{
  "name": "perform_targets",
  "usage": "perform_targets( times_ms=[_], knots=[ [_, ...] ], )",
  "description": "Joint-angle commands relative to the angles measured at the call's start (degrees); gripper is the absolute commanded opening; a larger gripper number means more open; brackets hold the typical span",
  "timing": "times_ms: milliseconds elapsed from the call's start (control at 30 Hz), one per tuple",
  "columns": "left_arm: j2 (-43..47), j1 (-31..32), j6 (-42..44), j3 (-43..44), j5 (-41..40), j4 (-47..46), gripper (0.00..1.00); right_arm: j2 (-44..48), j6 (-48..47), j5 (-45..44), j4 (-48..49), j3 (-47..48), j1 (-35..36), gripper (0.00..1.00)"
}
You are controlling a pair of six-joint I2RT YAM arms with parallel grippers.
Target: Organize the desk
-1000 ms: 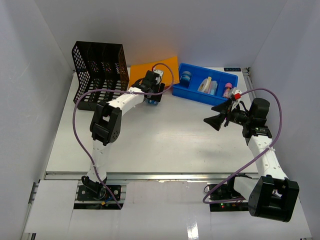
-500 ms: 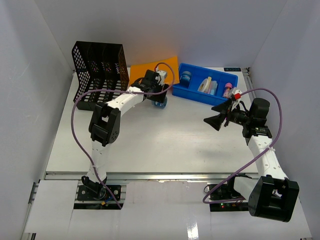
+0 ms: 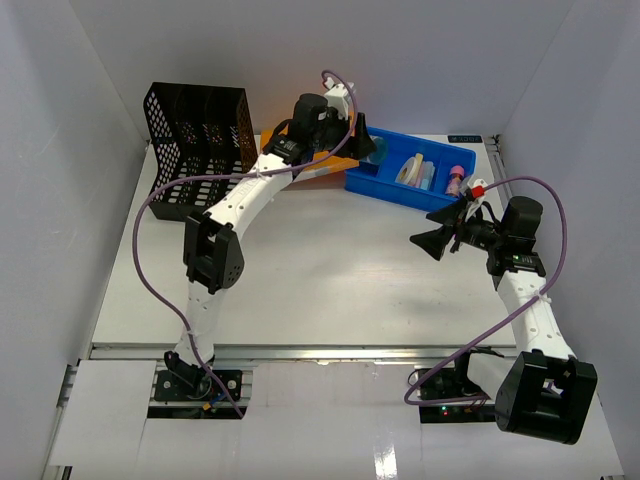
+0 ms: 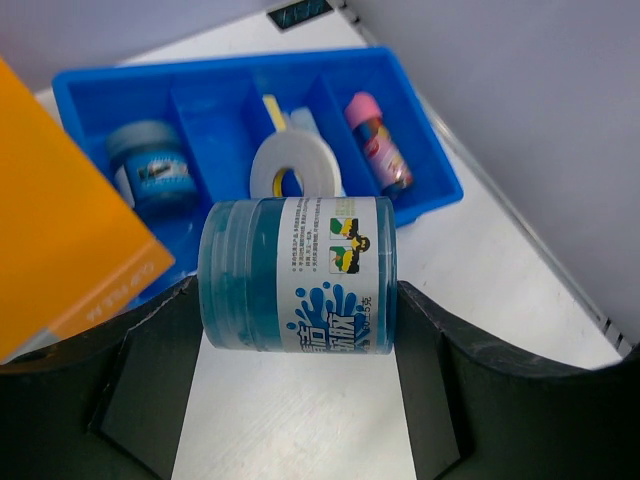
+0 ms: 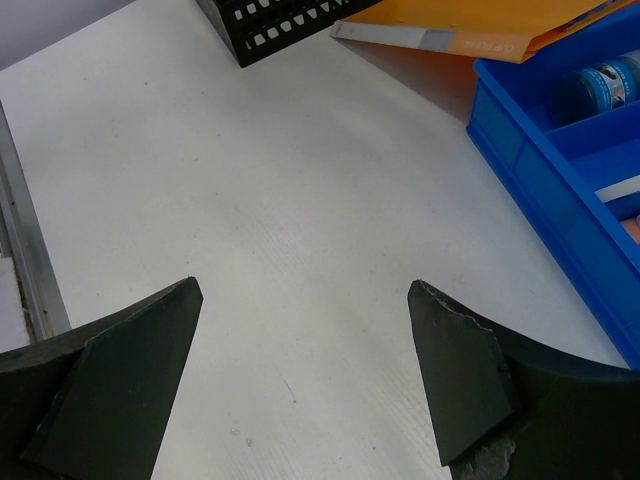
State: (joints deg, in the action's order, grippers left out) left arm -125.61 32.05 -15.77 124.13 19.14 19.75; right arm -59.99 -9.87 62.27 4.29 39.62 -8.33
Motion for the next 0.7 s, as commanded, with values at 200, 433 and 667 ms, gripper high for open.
perform_targets(
  times_ms=[200, 433, 667],
  knots=[
    [-11.5, 0.6, -2.4, 11.4, -5.2, -11.6, 0.00, 0.4, 0.1, 0.7, 0.6, 2.3, -1.0, 0.90],
    [-14.7, 0.9, 0.0, 11.8, -7.0, -12.2, 0.00, -0.1, 0.3, 0.7, 0.6, 2.3, -1.1, 0.90],
    [-15.7, 2.1, 3.1, 10.7, -10.0, -10.5, 0.06, -0.3, 0.3, 0.5, 0.5, 2.2, -1.2, 0.90]
  ],
)
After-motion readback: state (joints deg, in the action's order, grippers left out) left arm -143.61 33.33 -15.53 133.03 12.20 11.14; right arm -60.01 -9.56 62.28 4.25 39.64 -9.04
